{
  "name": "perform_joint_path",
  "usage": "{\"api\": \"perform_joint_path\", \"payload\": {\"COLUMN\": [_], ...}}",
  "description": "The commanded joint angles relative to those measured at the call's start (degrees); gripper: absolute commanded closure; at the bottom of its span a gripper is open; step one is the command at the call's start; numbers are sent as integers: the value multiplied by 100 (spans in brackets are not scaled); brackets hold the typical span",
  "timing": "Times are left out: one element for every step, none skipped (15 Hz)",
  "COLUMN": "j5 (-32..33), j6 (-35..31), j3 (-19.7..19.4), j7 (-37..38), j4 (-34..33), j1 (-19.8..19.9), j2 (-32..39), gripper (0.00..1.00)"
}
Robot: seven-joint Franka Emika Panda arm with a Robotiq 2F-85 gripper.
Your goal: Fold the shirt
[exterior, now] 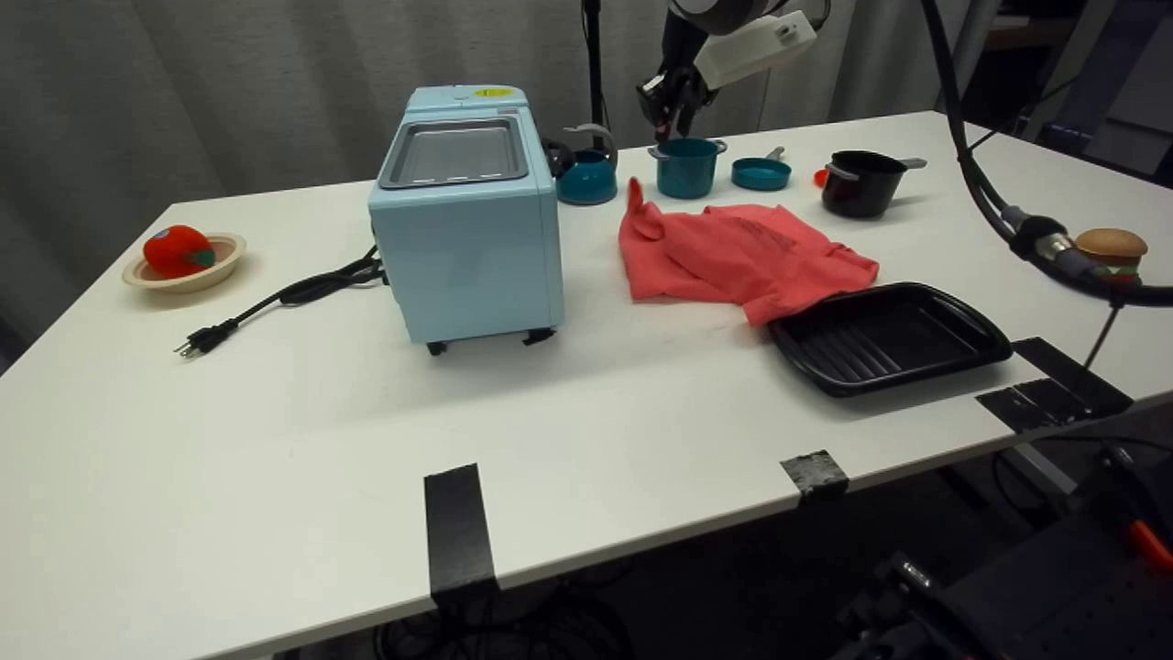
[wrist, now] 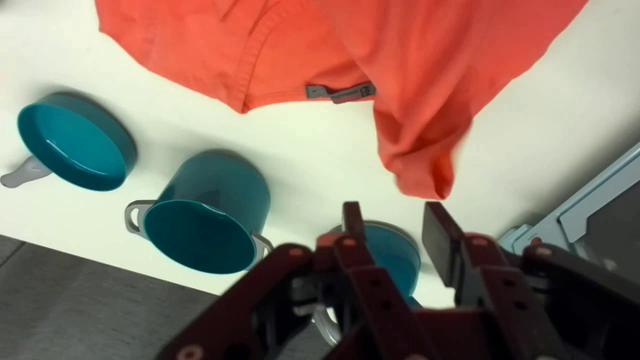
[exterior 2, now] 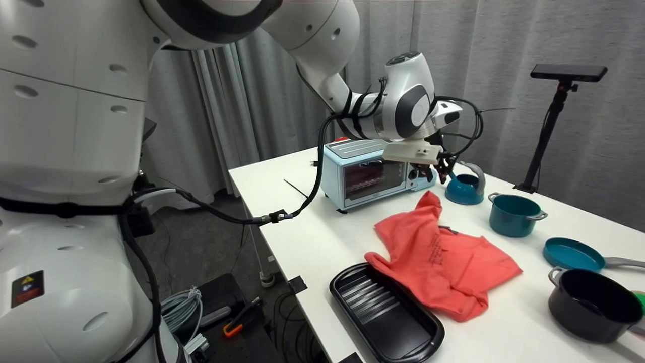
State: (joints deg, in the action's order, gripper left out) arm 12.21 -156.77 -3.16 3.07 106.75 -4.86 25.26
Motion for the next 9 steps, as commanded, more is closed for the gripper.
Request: {"api": "perform_joint_path", "payload": {"j5": [-20, -74, -163, -234, -343, -414, -533, -395, -443], "j6": [50, 125, 239, 363, 541, 705, 949, 652, 801], "j3": [-98, -71, -13, 36, 112, 137, 192, 136, 185], "j7": [49, 2, -62, -111, -190, -196, -250, 94, 71], "j4": [-557, -621, -651, -671, -669, -685, -709, 97, 184], "j1": [8, 38, 91, 126, 180, 197, 240, -1, 9], "j2": [242, 215, 155, 89, 1, -60, -131, -451, -551], "gripper": [30, 22, 15, 7, 1, 0, 0, 0, 0]}}
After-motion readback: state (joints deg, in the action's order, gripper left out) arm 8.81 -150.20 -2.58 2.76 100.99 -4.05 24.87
